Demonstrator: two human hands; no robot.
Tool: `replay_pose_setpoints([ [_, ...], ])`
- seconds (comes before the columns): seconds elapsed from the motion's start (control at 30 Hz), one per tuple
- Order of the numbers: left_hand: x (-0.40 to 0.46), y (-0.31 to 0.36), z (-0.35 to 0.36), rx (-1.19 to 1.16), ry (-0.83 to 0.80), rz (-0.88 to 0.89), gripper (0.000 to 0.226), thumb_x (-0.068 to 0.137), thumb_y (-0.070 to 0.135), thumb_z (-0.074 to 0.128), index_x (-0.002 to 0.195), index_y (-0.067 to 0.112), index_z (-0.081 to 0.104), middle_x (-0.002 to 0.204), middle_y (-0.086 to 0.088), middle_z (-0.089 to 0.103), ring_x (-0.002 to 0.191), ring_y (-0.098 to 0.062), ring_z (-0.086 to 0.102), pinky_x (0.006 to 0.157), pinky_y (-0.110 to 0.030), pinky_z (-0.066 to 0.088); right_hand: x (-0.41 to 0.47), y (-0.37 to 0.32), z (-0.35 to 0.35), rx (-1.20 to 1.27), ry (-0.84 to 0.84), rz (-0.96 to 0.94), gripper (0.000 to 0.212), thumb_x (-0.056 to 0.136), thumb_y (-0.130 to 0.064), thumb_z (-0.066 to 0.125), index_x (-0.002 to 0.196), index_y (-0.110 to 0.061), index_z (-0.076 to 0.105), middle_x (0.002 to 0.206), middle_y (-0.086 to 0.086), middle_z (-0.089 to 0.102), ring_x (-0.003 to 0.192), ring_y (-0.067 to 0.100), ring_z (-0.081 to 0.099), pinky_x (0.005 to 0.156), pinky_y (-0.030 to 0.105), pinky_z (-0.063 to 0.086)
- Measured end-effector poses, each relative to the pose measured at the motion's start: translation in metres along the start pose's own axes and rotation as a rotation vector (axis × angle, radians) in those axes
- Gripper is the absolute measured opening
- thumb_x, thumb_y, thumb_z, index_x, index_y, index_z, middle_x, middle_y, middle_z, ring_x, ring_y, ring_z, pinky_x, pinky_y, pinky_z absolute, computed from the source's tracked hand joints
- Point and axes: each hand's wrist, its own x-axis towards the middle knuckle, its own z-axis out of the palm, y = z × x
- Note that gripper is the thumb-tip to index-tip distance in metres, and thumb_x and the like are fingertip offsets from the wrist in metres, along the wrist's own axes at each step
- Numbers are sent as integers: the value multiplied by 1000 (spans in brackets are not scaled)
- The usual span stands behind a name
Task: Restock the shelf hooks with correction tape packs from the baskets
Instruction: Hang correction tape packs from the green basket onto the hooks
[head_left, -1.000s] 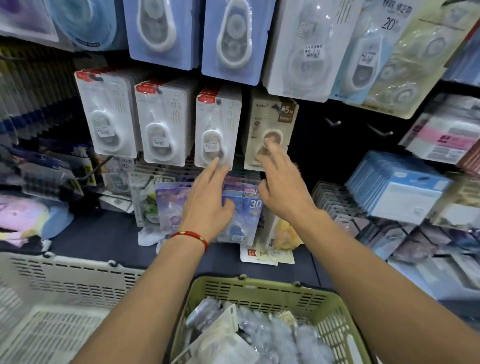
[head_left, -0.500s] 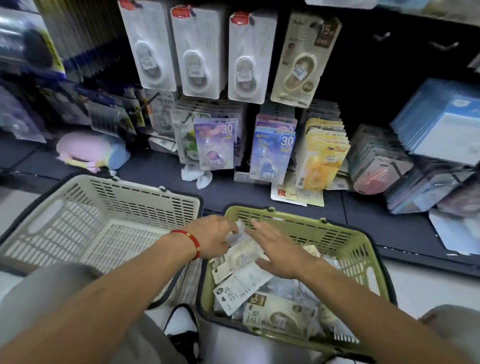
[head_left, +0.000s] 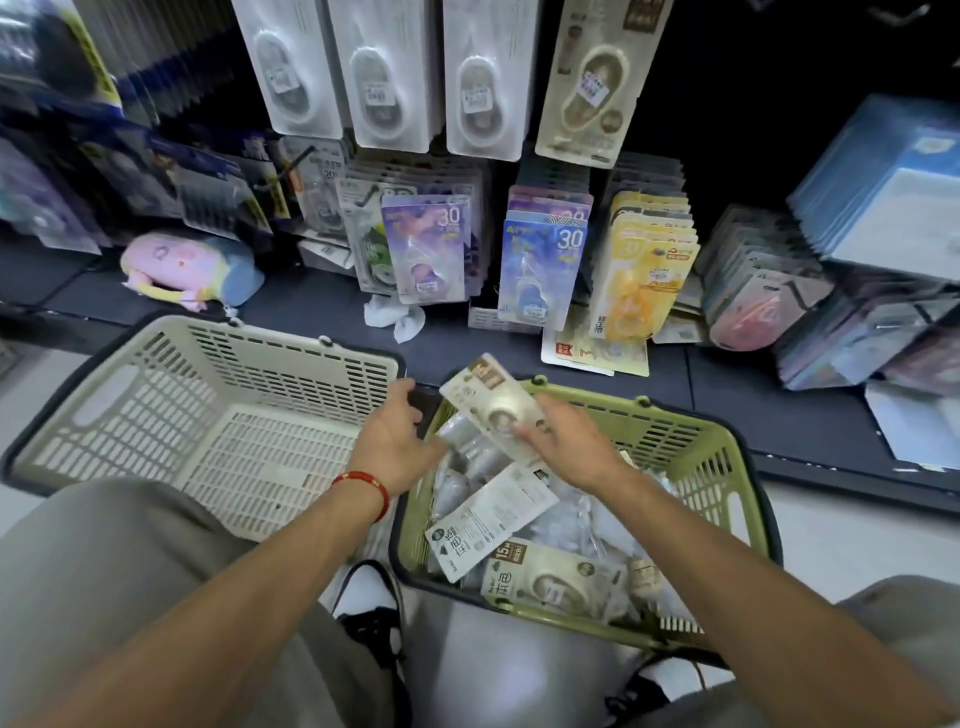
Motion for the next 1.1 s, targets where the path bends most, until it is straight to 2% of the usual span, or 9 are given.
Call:
replay_pose_setpoints([
  [0.13,-6,13,14,-557,-285,-225,52,90,19,83,135,7,60,116,-9,78,109,-30,75,100,-47,58,-10,-20,-3,692,-111,167,19,103,-35,66,113,-21,74,99,-5,81,90,14,77,77,30,63],
  [0.2,-9,16,21,-748,-322,-237,33,95,9,75,127,5,69,112,-11,80,105,-30,77,92,-46,62,-15,-26,5,777,-157,167,25,104,-40,61,111,-21,74,98,-4,82,89,14,78,74,27,62],
  [0.37,-7,8,13,-754,-8,-295,25,97,4,71,120,13,69,109,-6,78,98,-26,76,72,-39,61,-22,9,13,-160,-158,-82,32,107,-36,54,136,-22,61,133,2,68,117,21,64,104,45,52],
  [0.5,-4,2,1,-784,54,-329,32,95,4,68,125,17,67,114,-5,77,104,-28,73,87,-47,61,-36,26,40,-487,-521,-262,60,100,-41,66,155,-31,46,162,-5,44,152,17,32,127,48,15],
  [0.6,-5,4,-5,-825,89,-353,32,95,11,66,126,18,68,118,-7,76,104,-30,73,88,-47,61,-35,28,47,-559,-391,-285,36,107,-34,55,142,-31,60,149,-6,59,146,16,45,128,54,6],
  [0.67,-4,5,-7,-868,96,-372,31,95,18,66,126,19,67,118,-7,75,103,-30,73,80,-43,62,-33,26,31,-445,-308,-210,27,111,-33,47,128,-23,67,128,0,72,124,24,63,118,48,33],
  [0.73,-4,6,-8,-907,109,-351,31,97,22,65,128,20,65,116,-4,76,96,-26,75,62,-33,60,-33,28,10,-245,-187,-109,26,112,-31,47,106,-15,67,99,4,73,94,30,67,89,44,51],
  [0.93,-3,15,-3,-1010,147,-299,22,97,7,62,114,21,64,112,-5,76,90,-24,76,69,-37,66,-33,32,-33,127,223,138,23,109,-18,53,97,-6,68,82,5,64,76,23,56,67,33,42],
  [1.1,-13,26,17,-974,-121,-307,37,101,8,61,137,8,62,127,-20,73,110,-37,73,89,-50,61,-45,16,-34,765,198,304,31,108,-17,55,109,12,63,89,27,66,83,26,61,77,36,47],
])
